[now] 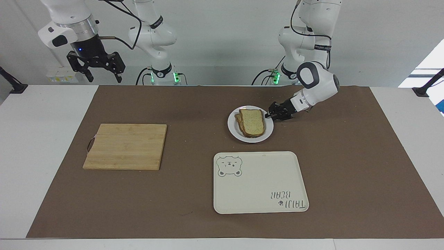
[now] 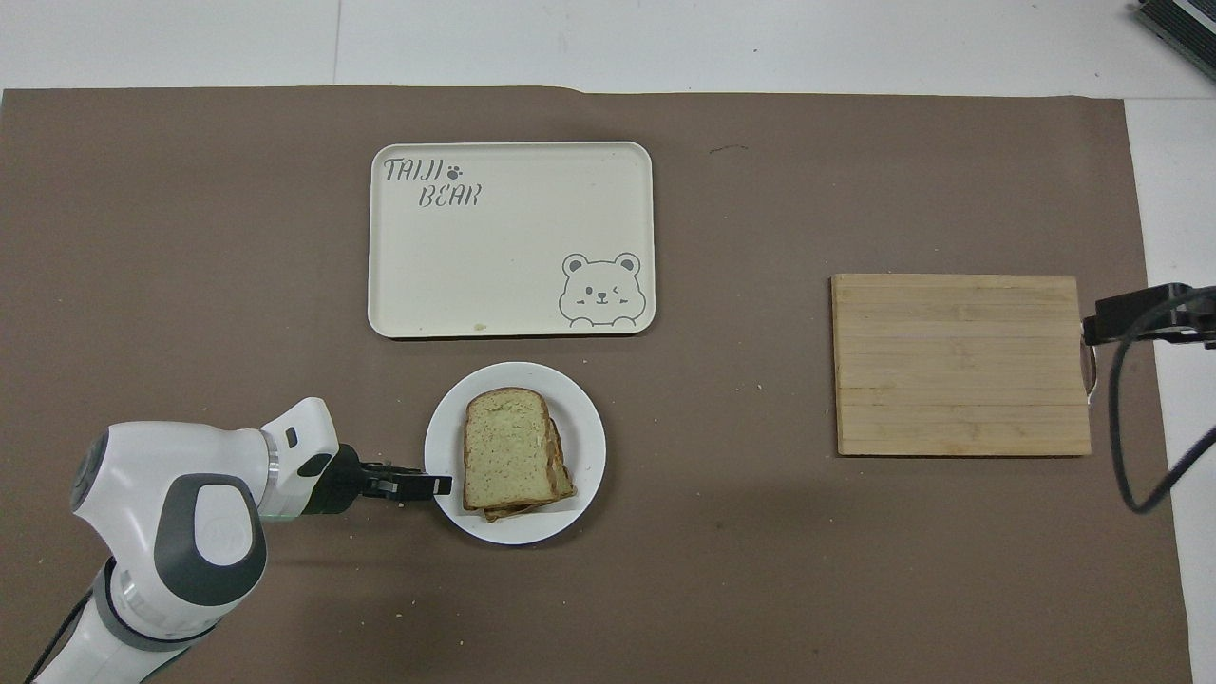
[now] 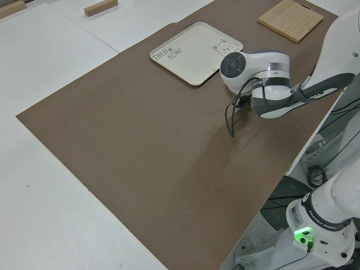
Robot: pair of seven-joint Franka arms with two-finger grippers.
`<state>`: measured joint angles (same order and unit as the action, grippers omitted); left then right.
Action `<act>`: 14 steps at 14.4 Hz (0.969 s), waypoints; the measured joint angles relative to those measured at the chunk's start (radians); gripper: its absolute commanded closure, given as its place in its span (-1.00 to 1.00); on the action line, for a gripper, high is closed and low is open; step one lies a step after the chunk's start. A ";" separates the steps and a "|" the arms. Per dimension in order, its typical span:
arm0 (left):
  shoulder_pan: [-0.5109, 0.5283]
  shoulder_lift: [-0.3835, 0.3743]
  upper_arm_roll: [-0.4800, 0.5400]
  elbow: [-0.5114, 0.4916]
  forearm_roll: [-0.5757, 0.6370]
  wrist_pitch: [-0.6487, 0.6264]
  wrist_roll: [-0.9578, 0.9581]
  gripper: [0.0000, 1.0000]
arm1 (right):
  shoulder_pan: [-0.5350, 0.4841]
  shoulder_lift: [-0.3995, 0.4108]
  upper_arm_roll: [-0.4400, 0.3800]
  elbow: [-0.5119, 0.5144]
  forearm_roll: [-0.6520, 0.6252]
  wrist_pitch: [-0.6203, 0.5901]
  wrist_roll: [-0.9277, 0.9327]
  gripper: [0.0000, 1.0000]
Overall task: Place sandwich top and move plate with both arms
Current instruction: 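Move the left gripper to the plate rim and grip it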
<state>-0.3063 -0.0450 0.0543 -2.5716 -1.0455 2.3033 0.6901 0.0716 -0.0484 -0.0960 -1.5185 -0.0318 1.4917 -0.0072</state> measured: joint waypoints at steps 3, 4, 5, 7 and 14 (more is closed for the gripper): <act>0.000 0.015 0.000 0.001 -0.042 0.004 0.018 1.00 | 0.000 0.000 0.000 -0.003 0.000 0.000 0.000 -1.00; -0.001 0.014 -0.001 0.002 -0.051 0.002 0.018 1.00 | 0.000 0.000 0.000 -0.003 0.000 0.000 0.000 -1.00; -0.001 0.008 -0.001 0.005 -0.062 -0.008 0.019 1.00 | 0.000 0.000 0.000 -0.003 0.000 0.000 0.000 -1.00; -0.001 0.007 -0.001 0.004 -0.063 -0.008 0.019 1.00 | 0.000 0.000 0.000 -0.004 0.000 0.000 0.000 -1.00; 0.034 0.011 0.005 0.042 -0.072 -0.099 0.017 1.00 | 0.001 0.000 0.003 -0.015 0.001 0.003 0.022 -1.00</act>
<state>-0.2728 -0.0337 0.0594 -2.5294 -1.1172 2.2038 0.7072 0.0729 -0.0481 -0.0927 -1.5333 -0.0312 1.4948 0.0144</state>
